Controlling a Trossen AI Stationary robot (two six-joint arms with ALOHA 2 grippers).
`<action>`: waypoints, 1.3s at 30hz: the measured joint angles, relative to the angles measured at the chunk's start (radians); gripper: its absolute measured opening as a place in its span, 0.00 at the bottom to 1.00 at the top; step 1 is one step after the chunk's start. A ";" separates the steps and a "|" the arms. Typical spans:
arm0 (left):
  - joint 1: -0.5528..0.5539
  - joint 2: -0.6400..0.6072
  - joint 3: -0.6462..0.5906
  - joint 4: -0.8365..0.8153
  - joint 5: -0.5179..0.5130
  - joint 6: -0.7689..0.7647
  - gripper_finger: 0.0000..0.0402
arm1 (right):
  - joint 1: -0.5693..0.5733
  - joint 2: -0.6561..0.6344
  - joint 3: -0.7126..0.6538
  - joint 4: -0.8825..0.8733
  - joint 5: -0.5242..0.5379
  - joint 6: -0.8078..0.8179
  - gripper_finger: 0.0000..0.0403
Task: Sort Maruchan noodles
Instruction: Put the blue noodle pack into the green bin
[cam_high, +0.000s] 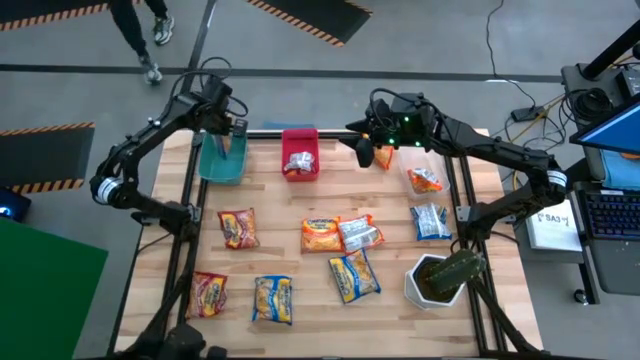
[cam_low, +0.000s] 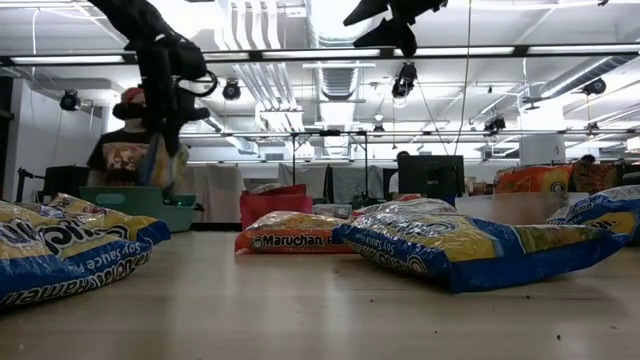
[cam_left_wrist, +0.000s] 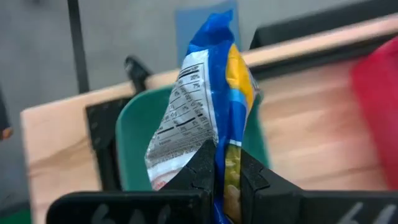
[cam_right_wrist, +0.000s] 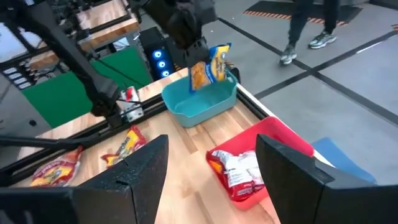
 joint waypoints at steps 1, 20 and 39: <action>0.000 0.000 -0.014 0.014 0.003 -0.009 0.01 | 0.000 0.002 0.000 0.000 0.001 0.000 0.57; -0.012 0.049 -0.066 0.077 0.055 -0.146 0.02 | 0.000 0.043 -0.002 0.001 0.001 0.004 0.57; -0.016 0.180 -0.071 0.132 0.070 -0.134 0.03 | 0.000 0.043 -0.002 0.001 0.001 0.003 0.57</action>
